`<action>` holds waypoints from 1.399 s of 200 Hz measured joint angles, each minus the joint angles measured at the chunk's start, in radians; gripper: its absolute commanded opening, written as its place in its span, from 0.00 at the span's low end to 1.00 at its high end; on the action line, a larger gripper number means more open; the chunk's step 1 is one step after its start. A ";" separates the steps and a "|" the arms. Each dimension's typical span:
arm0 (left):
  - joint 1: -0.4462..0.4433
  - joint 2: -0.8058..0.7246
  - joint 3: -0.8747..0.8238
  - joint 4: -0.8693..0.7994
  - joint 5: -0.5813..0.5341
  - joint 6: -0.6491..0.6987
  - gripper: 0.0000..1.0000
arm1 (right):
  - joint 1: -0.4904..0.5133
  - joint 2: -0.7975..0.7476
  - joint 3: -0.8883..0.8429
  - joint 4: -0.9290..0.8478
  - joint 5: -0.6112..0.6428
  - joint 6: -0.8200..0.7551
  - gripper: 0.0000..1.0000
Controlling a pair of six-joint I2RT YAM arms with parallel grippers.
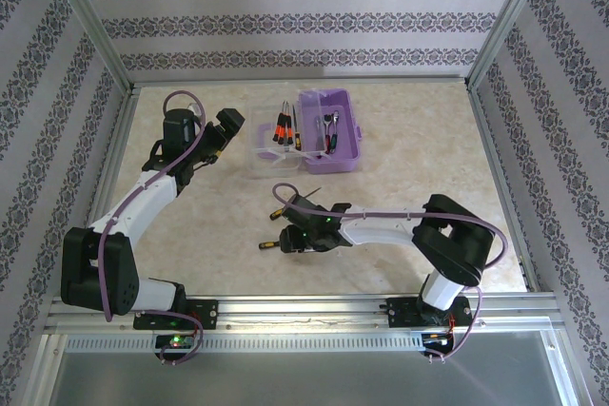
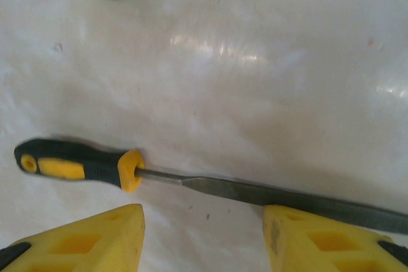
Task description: Pack the tool kit
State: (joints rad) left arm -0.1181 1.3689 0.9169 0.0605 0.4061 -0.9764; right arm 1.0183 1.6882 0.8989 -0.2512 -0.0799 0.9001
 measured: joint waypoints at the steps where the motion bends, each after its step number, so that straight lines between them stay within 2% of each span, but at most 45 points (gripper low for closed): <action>1: 0.000 0.000 0.000 0.000 0.000 0.000 1.00 | -0.002 0.001 0.002 -0.001 0.000 -0.002 0.54; 63: 0.000 0.000 0.000 0.000 0.000 0.000 1.00 | -0.111 0.038 0.048 -0.030 0.005 -0.113 0.53; 94: 0.000 0.000 0.000 0.000 0.000 0.000 1.00 | -0.185 0.038 0.048 -0.065 0.025 -0.195 0.53; 119: 0.000 0.000 0.000 0.000 0.000 0.000 1.00 | -0.205 0.033 0.061 -0.117 0.065 -0.258 0.53; 170: 0.000 0.000 0.000 0.000 0.000 0.000 1.00 | -0.184 -0.002 0.106 -0.248 0.219 -0.294 0.59; 213: 0.000 0.000 0.000 0.000 0.000 0.000 1.00 | -0.061 0.063 0.222 -0.249 0.283 -0.227 0.67; 239: 0.000 0.000 0.000 0.000 -0.006 0.000 1.00 | -0.014 0.143 0.272 -0.244 0.301 -0.199 0.67; 280: 0.000 0.000 0.000 0.000 -0.007 0.000 1.00 | -0.008 0.199 0.297 -0.253 0.317 -0.172 0.65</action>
State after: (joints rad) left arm -0.1181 1.3693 0.9169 0.0605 0.3988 -0.9764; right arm 1.0107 1.8874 1.1957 -0.5041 0.2367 0.7284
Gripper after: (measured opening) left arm 0.997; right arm 0.662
